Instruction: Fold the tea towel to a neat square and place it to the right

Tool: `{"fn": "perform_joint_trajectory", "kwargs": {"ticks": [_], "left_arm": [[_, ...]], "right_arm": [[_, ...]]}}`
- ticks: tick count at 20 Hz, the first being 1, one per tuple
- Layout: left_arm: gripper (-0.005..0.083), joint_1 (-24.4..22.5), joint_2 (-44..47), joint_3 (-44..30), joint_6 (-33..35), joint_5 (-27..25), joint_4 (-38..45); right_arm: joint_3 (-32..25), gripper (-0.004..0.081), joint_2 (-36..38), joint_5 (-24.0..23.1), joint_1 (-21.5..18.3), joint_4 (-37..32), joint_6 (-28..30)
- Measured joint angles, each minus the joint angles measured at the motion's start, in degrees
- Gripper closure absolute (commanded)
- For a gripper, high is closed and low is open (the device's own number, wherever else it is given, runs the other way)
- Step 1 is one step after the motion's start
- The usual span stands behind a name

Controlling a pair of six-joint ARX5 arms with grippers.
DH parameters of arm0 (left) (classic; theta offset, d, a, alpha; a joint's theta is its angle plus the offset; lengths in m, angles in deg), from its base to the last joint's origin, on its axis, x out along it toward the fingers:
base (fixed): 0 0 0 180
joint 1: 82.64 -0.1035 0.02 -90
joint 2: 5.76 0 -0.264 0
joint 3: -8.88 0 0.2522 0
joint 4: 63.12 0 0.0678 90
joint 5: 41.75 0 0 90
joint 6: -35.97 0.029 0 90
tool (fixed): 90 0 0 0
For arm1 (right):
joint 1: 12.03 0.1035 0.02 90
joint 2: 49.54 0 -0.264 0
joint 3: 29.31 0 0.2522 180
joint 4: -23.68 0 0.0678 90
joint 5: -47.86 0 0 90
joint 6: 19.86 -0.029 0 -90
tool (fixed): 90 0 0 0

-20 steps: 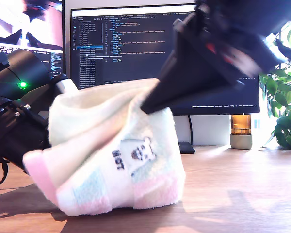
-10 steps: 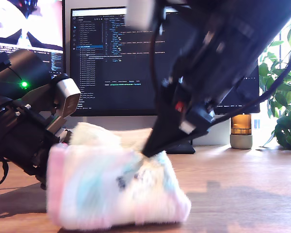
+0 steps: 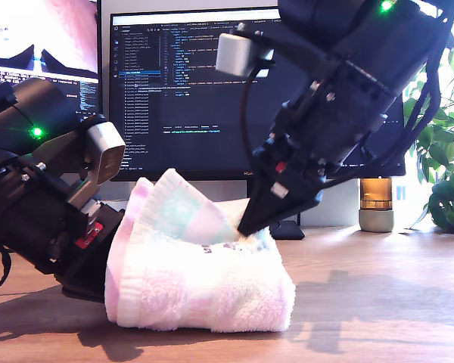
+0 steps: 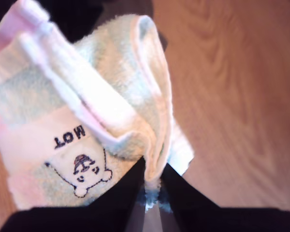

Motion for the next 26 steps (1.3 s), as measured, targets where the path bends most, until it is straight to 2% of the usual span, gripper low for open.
{"fn": "perform_joint_trajectory", "kwargs": {"ticks": [5, 13, 16, 20, 26], "left_arm": [[0.0793, 0.04, 0.0, -0.02, 1.09, 1.7, -1.07], [0.0793, 0.5, 1.4, -0.09, 2.25, 2.8, -4.63], [0.0793, 0.74, 6.05, -0.87, 2.27, -0.22, -9.05], [0.0793, 0.46, 16.52, -1.11, 2.01, -5.86, -14.14], [0.0793, 0.17, 28.76, -1.11, -0.57, -13.51, -18.73]], "right_arm": [[0.0, 0.0783, -5.7, 0.0, -0.02, -3.15, -0.02], [1.51, 0.0783, -8.61, 0.17, -0.09, -4.22, -0.02], [1.51, 0.0783, -8.61, 0.15, -0.46, -4.26, -0.02], [1.51, 0.0783, -8.63, 0.39, -0.79, -4.26, -0.02], [1.51, 0.0783, -8.66, 0.55, -0.79, -4.26, -0.02]]}}
